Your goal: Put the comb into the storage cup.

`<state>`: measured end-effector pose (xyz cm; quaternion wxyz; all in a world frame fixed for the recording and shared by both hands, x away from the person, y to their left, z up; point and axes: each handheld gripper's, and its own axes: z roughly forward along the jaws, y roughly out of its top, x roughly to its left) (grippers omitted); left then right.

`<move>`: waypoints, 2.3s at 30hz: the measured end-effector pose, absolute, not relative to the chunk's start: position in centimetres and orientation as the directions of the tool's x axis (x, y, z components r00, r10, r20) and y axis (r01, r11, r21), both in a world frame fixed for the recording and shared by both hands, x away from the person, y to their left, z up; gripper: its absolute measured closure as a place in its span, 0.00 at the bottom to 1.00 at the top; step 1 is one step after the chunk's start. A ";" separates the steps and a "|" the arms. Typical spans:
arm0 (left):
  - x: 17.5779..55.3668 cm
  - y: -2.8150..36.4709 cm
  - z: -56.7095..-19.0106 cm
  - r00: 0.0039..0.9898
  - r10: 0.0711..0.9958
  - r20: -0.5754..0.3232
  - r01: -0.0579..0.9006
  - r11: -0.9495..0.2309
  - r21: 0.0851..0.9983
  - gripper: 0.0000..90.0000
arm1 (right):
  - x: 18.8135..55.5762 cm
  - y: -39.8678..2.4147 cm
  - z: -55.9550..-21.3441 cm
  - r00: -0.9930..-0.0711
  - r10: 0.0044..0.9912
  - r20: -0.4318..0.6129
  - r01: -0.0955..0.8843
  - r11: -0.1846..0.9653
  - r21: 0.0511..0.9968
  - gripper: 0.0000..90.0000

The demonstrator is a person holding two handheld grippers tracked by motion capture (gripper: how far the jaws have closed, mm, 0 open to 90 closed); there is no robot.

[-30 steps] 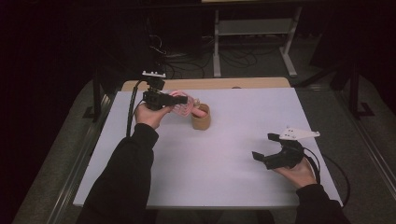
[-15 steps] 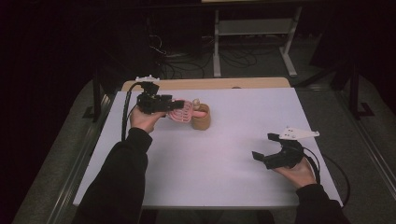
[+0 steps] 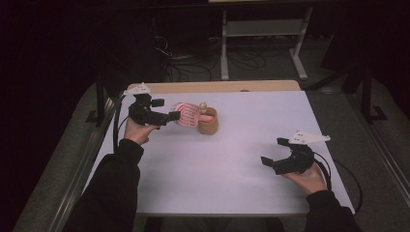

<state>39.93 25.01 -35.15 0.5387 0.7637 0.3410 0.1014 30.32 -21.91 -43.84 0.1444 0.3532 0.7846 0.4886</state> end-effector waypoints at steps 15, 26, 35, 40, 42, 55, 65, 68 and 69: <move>37.7 27.4 -36.2 0.763 0.624 -0.167 0.334 -0.160 0.929 0.00 | 30.4 -21.9 -43.9 -0.708 0.696 0.118 0.418 0.278 0.865 0.00; 36.3 29.5 -38.4 0.738 0.653 -0.171 0.341 -0.142 0.929 0.00 | 30.3 -22.0 -44.0 -0.707 0.697 0.121 0.422 0.278 0.863 0.00; 35.3 30.8 -39.4 0.725 0.664 -0.182 0.346 -0.124 0.930 0.00 | 30.3 -22.0 -44.0 -0.706 0.697 0.125 0.426 0.277 0.861 0.00; 34.7 31.5 -39.8 0.721 0.669 -0.181 0.342 -0.116 0.933 0.00 | 30.2 -22.0 -44.0 -0.706 0.697 0.125 0.425 0.276 0.862 0.00; 34.5 31.8 -40.0 0.720 0.670 -0.179 0.340 -0.116 0.933 0.00 | 30.2 -22.1 -44.0 -0.706 0.697 0.125 0.425 0.276 0.862 0.00; 33.0 33.9 -41.9 0.682 0.704 -0.199 0.343 -0.067 0.937 0.00 | 30.1 -22.4 -44.1 -0.701 0.701 0.129 0.427 0.268 0.864 0.00; 31.8 35.8 -43.6 0.651 0.734 -0.193 0.341 -0.056 0.939 0.00 | 29.9 -22.6 -44.3 -0.697 0.705 0.133 0.435 0.267 0.860 0.00; 31.4 36.4 -44.3 0.639 0.742 -0.200 0.342 -0.042 0.939 0.00 | 29.8 -22.8 -44.5 -0.694 0.707 0.135 0.437 0.265 0.859 0.00; 31.2 36.7 -44.5 0.635 0.746 -0.201 0.342 -0.038 0.939 0.00 | 29.8 -22.8 -44.5 -0.692 0.709 0.136 0.440 0.264 0.858 0.00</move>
